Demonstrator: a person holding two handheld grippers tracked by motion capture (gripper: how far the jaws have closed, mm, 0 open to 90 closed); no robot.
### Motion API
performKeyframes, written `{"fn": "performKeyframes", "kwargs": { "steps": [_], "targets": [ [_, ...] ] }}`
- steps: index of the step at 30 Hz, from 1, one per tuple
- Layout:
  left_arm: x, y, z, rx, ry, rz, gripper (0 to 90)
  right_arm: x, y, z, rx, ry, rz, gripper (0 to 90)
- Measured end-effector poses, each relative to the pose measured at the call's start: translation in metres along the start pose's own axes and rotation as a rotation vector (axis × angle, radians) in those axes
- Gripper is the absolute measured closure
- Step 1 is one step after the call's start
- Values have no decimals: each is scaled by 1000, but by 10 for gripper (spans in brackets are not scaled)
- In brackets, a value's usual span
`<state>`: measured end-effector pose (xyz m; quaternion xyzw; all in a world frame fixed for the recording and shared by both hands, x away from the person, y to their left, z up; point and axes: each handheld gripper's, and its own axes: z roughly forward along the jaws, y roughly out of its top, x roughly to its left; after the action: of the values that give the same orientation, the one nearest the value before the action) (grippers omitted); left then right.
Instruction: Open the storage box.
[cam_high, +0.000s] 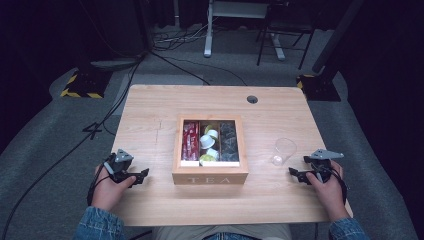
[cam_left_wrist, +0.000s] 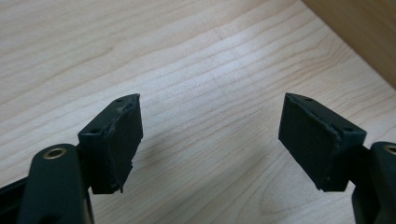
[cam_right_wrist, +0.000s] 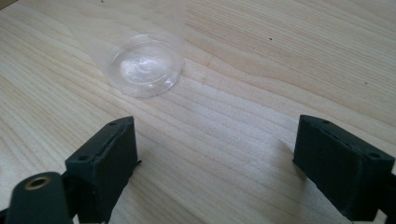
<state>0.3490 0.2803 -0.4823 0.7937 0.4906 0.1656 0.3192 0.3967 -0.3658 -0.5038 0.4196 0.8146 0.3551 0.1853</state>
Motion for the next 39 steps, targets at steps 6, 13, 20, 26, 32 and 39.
{"fn": "performKeyframes", "kwargs": {
  "steps": [6,13,20,26,32,39],
  "targets": [
    [-6,9,-11,-22,-9,24,239,0,0,0,0,0,0,134],
    [-19,21,-26,-59,-38,65,253,0,0,0,0,6,-3,133],
    [-26,27,-34,-91,-63,77,254,0,0,0,0,6,-4,133],
    [-33,31,-37,-105,-86,80,256,0,0,0,0,6,-4,133],
    [-49,38,-37,-120,-147,112,259,1,-1,-1,-1,8,-6,134],
    [-75,51,-33,-135,-213,190,260,2,-1,-2,0,9,-8,135]
  ]
}}
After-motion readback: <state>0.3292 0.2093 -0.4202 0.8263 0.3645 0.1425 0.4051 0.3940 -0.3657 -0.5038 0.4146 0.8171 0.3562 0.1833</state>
